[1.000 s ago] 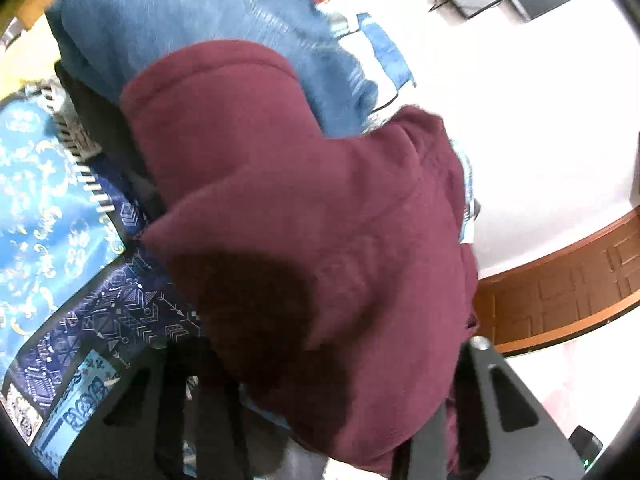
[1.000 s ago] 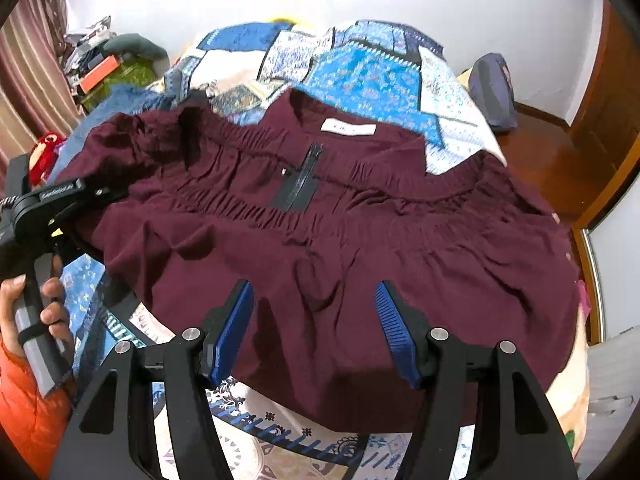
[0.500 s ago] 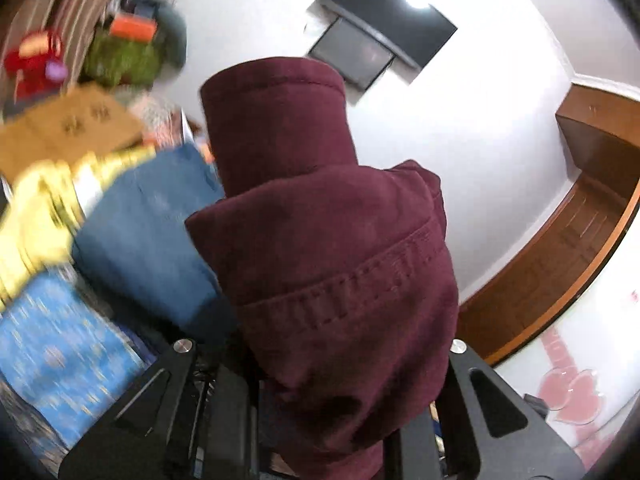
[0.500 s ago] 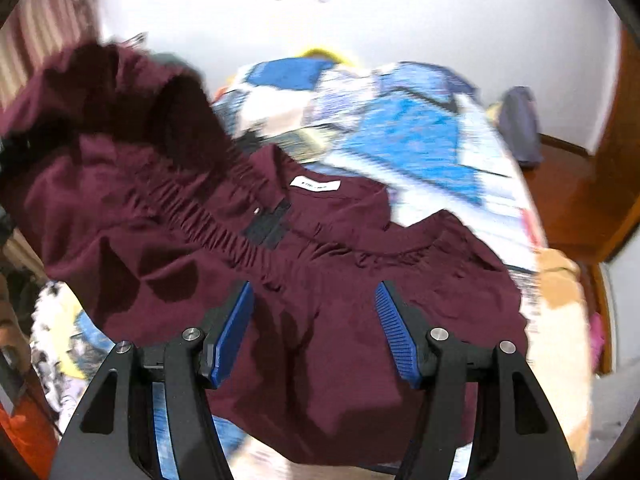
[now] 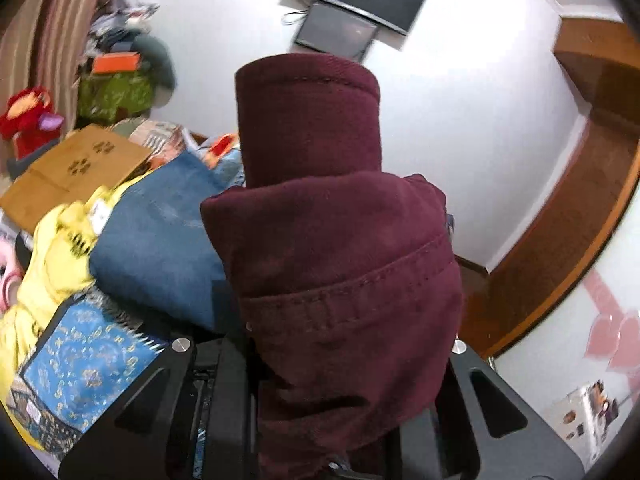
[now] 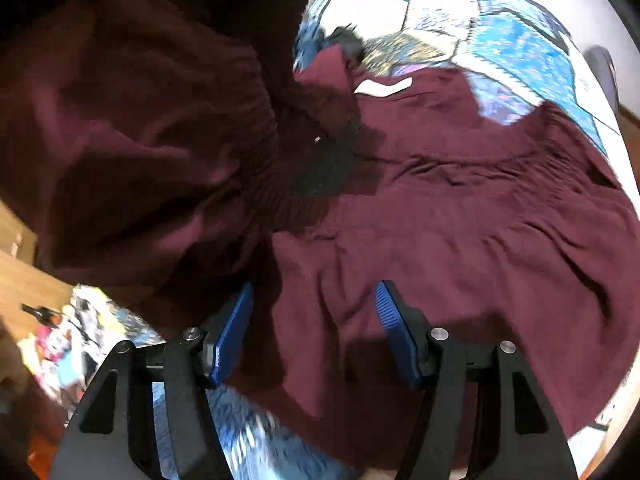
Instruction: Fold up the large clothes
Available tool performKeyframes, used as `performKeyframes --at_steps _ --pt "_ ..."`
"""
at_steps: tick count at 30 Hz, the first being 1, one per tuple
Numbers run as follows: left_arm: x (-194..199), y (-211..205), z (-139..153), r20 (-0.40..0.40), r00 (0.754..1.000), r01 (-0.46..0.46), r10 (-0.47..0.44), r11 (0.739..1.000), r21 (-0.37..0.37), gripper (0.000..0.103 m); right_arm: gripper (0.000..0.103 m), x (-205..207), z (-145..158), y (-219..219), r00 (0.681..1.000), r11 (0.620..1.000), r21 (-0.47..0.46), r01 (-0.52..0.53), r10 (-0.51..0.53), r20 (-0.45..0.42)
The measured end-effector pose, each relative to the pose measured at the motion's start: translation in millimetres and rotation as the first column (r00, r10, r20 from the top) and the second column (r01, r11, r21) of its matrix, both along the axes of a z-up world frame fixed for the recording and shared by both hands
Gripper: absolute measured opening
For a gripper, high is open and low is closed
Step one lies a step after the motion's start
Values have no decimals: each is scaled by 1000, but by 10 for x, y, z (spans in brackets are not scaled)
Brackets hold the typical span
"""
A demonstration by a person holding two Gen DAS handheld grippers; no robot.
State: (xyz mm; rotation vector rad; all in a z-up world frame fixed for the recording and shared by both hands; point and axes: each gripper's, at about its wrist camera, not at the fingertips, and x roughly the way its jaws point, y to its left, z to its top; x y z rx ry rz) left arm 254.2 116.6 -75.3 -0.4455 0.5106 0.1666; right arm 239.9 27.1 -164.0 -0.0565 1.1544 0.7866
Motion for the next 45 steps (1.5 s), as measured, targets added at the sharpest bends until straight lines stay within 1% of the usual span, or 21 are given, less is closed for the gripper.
performKeyframes --at_steps 4,6,9,11,13,14,15,16,18,19,21,23,27,29,32,34,36,38,41,43,45 --pt "207 -387 136 0 996 90 -90 995 35 18 60 -36 288 -538 991 996 13 85 -86 103" --pt "330 -623 133 -9 991 133 -133 989 57 17 60 -69 427 -934 972 988 5 154 -153 179" --pt "545 -1072 -1 -46 978 206 -202 973 102 18 60 -93 546 -1447 936 964 -23 264 -251 245" --pt "690 -1384 -204 -118 962 260 -245 955 140 19 60 -98 556 -1748 909 939 -56 340 -312 276" --pt "781 -1656 -408 -201 934 333 -296 925 184 21 60 -97 528 -1961 894 920 -81 383 -348 281" --pt "820 -1824 -589 -268 906 387 -328 898 208 21 60 -103 498 -2072 889 911 -89 403 -366 275" --pt "833 -1912 -697 -304 888 419 -346 881 219 22 60 -108 481 -2152 886 904 -94 416 -380 267" --pt "832 -2039 -859 -359 856 468 -372 852 234 24 60 -119 445 -2242 881 897 -99 431 -395 260" --pt "789 -2185 -1067 -421 813 531 -402 808 255 26 60 -129 420 -2347 875 888 -104 449 -413 252" --pt "748 -2237 -1125 -441 801 550 -405 789 274 29 60 -143 408 -2394 873 884 -103 456 -421 247" --pt "640 -2276 -1189 -459 793 568 -401 759 319 35 60 -165 407 -2446 868 880 -99 465 -431 247" --pt "578 -2314 -1187 -482 778 587 -403 741 327 42 60 -242 452 -2489 862 876 -96 473 -437 258" --pt "476 -2280 -1046 -507 740 623 -443 735 267 56 60 -306 551 -2568 847 871 -65 487 -453 279" --pt "369 -2282 -911 -504 726 638 -468 732 239 59 60 -324 617 -2597 841 871 -49 489 -457 290" --pt "211 -2236 -718 -481 721 651 -499 726 222 61 60 -356 682 -2598 838 876 -31 481 -449 309" --pt "80 -2102 -566 -426 731 648 -533 737 192 81 60 -353 732 -2555 845 888 -8 460 -435 312" --pt "-63 -2002 -416 -376 759 623 -531 760 186 89 60 -330 760 -2496 854 899 6 437 -418 310" --pt "-148 -1786 -303 -330 799 578 -502 793 194 90 60 -301 792 -2421 859 906 20 422 -407 311" --pt "-120 -1417 -254 -311 854 495 -418 838 231 91 60 -230 849 -2257 870 919 49 391 -386 306" --pt "-55 -1208 -283 -322 874 446 -363 862 240 91 60 -199 885 -2141 878 929 77 361 -367 307" --pt "22 -935 -374 -347 884 398 -312 892 212 91 60 -149 938 -1982 887 941 98 325 -339 314"
